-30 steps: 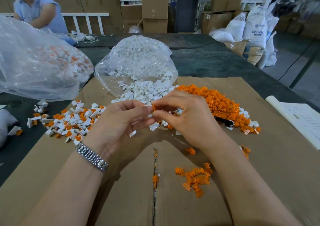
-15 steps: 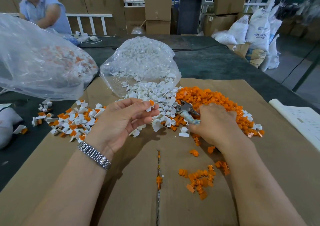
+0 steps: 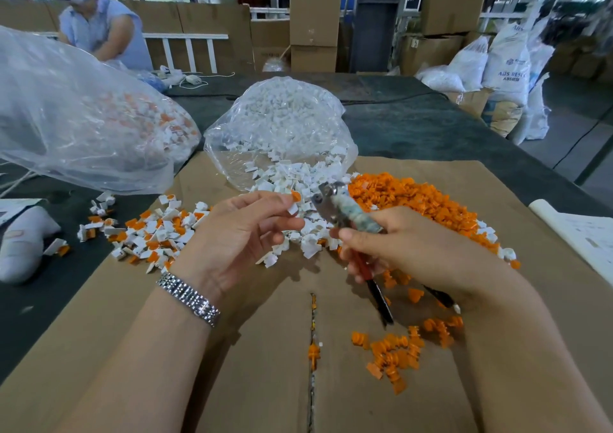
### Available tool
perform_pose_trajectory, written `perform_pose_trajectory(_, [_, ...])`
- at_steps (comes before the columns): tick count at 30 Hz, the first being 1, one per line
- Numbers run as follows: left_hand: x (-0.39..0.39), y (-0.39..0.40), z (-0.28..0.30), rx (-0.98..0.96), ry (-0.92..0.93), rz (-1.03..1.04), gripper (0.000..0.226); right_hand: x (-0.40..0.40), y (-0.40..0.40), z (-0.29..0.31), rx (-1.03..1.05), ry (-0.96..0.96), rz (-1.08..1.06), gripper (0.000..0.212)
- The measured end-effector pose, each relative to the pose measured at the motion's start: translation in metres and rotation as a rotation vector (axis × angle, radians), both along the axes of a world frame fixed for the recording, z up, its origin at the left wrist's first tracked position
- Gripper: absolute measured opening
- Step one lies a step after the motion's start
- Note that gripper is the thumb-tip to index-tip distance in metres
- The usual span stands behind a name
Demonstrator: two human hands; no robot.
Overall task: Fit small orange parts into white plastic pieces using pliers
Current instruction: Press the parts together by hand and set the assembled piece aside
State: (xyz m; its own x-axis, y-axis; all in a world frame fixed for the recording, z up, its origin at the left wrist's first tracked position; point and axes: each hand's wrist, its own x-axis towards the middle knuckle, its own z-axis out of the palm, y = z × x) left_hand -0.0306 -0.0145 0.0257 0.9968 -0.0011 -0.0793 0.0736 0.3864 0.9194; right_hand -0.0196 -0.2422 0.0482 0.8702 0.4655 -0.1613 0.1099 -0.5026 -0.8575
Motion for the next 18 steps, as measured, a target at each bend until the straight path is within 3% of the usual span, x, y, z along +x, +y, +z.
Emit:
perform_pose_trajectory(7, [0.0, -0.003, 0.0, 0.082, -0.021, -0.022, 0.011, -0.009, 0.009, 0.003, -0.08, -0.063, 0.053, 0.032])
perform_pose_trajectory(12, [-0.001, -0.003, 0.001, 0.117, -0.027, 0.006, 0.023, -0.011, 0.009, 0.003, -0.101, -0.098, 0.092, 0.03])
perform_pose_trajectory(16, [0.001, -0.004, -0.001, 0.128, -0.018, 0.01, 0.005, -0.01, 0.013, 0.0, -0.093, -0.123, 0.073, 0.028])
perform_pose_trajectory(18, [0.001, -0.005, -0.001, 0.134, -0.008, 0.021, 0.01, -0.01, 0.015, -0.002, -0.108, -0.171, 0.034, 0.032])
